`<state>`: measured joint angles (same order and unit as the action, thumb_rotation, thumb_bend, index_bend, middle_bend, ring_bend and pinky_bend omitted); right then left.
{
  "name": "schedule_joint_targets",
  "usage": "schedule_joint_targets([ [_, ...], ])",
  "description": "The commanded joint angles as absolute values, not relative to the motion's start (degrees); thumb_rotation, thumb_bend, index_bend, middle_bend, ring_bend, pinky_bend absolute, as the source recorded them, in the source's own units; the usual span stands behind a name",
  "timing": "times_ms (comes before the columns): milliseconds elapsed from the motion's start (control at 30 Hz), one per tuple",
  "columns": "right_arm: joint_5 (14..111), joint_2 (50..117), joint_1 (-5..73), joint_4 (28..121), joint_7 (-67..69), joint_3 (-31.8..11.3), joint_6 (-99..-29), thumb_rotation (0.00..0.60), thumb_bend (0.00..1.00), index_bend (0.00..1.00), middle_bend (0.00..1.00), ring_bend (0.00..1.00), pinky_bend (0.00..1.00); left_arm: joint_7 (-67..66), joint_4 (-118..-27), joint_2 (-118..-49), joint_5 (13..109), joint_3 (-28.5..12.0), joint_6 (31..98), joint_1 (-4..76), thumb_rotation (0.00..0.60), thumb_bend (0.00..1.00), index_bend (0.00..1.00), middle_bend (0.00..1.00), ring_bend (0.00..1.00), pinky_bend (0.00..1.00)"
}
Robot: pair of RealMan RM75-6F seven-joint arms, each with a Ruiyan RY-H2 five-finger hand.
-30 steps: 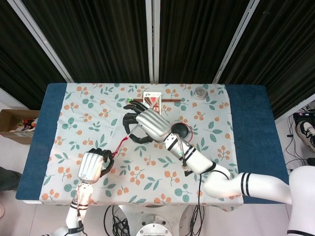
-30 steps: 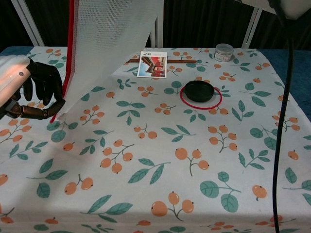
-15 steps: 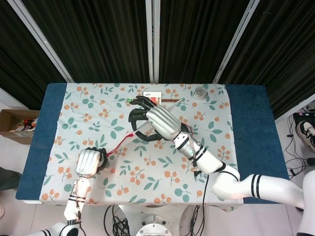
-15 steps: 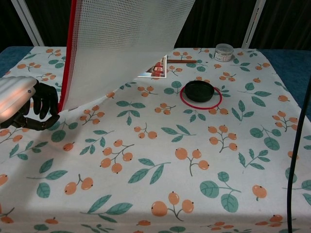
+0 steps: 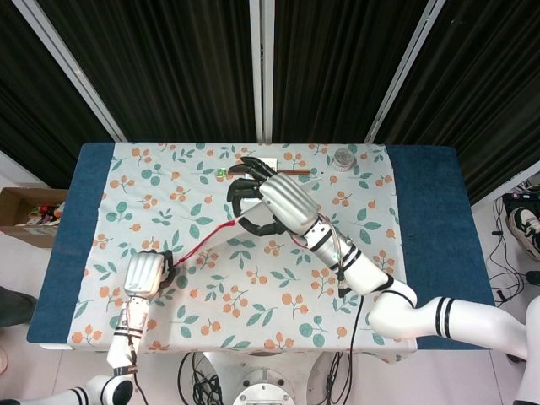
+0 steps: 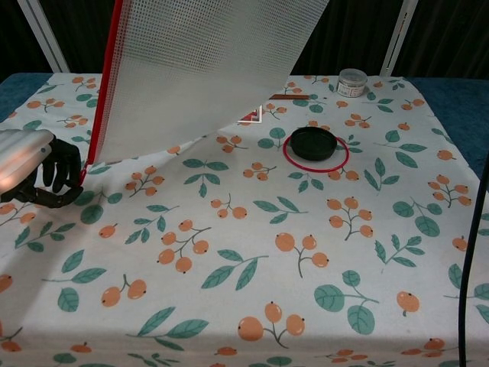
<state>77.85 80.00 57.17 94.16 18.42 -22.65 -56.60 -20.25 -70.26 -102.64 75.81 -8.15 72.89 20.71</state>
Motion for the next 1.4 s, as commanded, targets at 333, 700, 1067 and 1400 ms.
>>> schedule_joint_targets([
  [333,87.96,82.04,54.61,93.19,15.59,-15.36,-62.03,0.600,0.50,0.88,0.38,0.15,0.08,-12.23,-79.80,-96.48,76.40,-11.52,76.39,19.86,0.600,0.10,0.17,0.29,0.27,0.45],
  [700,98.33,80.20,48.08,88.80,11.97,-2.12,-66.02,0.600,0.39,0.62,0.28,0.11,0.05,-14.99,-86.71,-89.18,76.32,-13.51,82.72,17.30,0.600,0.08,0.15,0.25,0.22,0.38],
  [1067,85.69,67.39,45.78,98.85,1.43,2.82,-51.03,0.600,0.00,0.00,0.00,0.00,0.00,-9.83,-86.74,-83.36,74.31,-12.10,82.53,13.99,0.600,0.02,0.15,0.23,0.20,0.28],
  [1400,82.53,60.75,34.94,97.85,14.42,3.04,-62.19,0.600,0.01,0.00,0.00,0.00,0.00,-3.83,-86.32,-76.43,72.64,-10.43,82.75,9.71,0.600,0.02,0.21,0.21,0.19,0.26],
])
